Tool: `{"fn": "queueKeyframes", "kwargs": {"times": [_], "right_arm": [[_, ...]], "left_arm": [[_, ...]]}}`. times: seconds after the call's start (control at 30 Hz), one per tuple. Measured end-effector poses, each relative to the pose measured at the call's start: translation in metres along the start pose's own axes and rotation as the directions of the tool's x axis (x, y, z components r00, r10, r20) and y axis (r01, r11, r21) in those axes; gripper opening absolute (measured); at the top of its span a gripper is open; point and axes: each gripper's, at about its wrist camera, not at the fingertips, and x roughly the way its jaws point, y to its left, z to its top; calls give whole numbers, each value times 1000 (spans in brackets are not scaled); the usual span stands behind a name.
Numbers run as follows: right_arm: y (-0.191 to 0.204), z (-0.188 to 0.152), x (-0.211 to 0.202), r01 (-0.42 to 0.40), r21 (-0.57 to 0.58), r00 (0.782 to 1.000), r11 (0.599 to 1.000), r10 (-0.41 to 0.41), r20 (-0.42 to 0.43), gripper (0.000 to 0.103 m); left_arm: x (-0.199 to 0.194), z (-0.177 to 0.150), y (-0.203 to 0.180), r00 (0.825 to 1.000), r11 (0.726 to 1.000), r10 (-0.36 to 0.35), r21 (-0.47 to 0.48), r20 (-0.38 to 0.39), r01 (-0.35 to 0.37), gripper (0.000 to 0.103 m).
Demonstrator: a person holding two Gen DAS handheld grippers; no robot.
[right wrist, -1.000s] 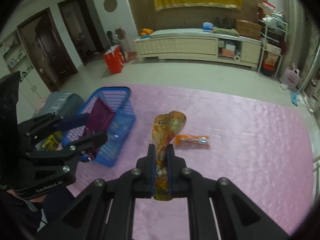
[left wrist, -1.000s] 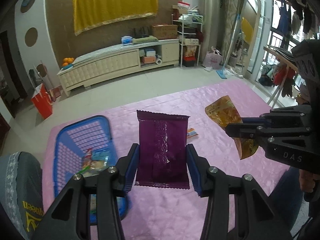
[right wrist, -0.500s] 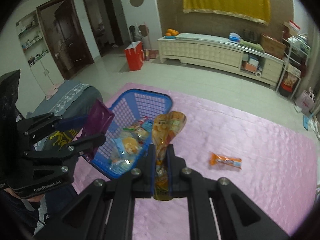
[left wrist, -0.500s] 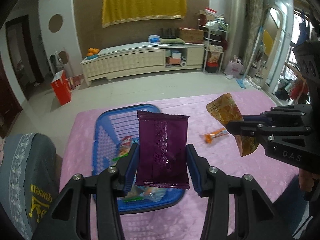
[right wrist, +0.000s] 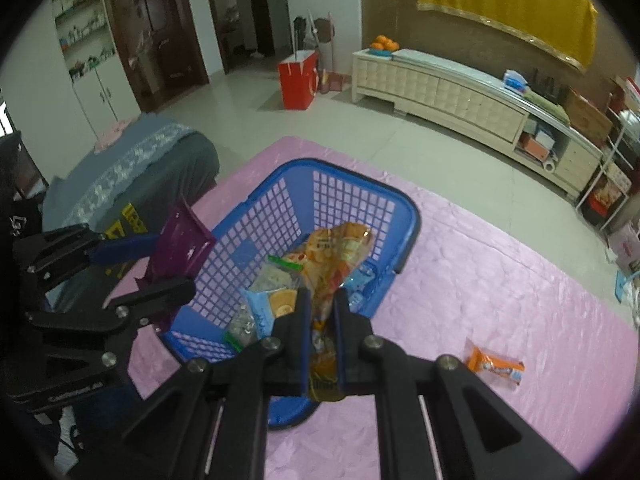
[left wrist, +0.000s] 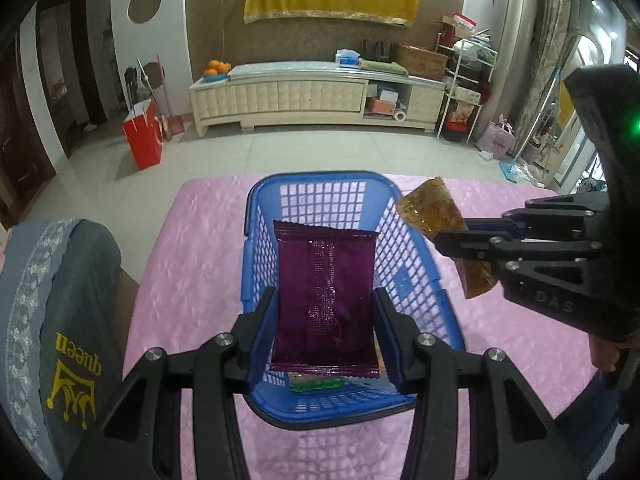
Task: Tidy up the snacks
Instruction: 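Open the right tool over the basket while the left releases the purple pouch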
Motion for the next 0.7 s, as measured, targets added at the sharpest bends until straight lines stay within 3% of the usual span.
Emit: {"fn": "queueKeyframes", "kwargs": {"times": [0.2,0.43,0.47,0.53,0.6,0.7], "right_arm": [[-1,9,37,26,-14,998,1000,-27,-54,14],[-4,23,61,127,-48,990,991,-129,-53,18],[-4,24,62,153,-52,987,987,-155,-37,25],[-3,25,64,209,-73,978,975,-210,-7,68],[-1,22,64,228,-76,974,971,-228,1,82],[-2,17,55,246,-65,969,967,-246,17,85]], "left_arm": [[23,-1,17,999,999,-7,-32,-32,6,44],[33,-1,29,999,998,-6,-60,-42,3,44],[33,-1,30,999,998,-4,-62,-43,2,44],[32,-2,31,999,998,-3,-63,-44,1,44],[30,-2,31,999,998,-1,-61,-43,-2,44],[30,-1,32,999,998,4,-63,-48,-7,44]]}}
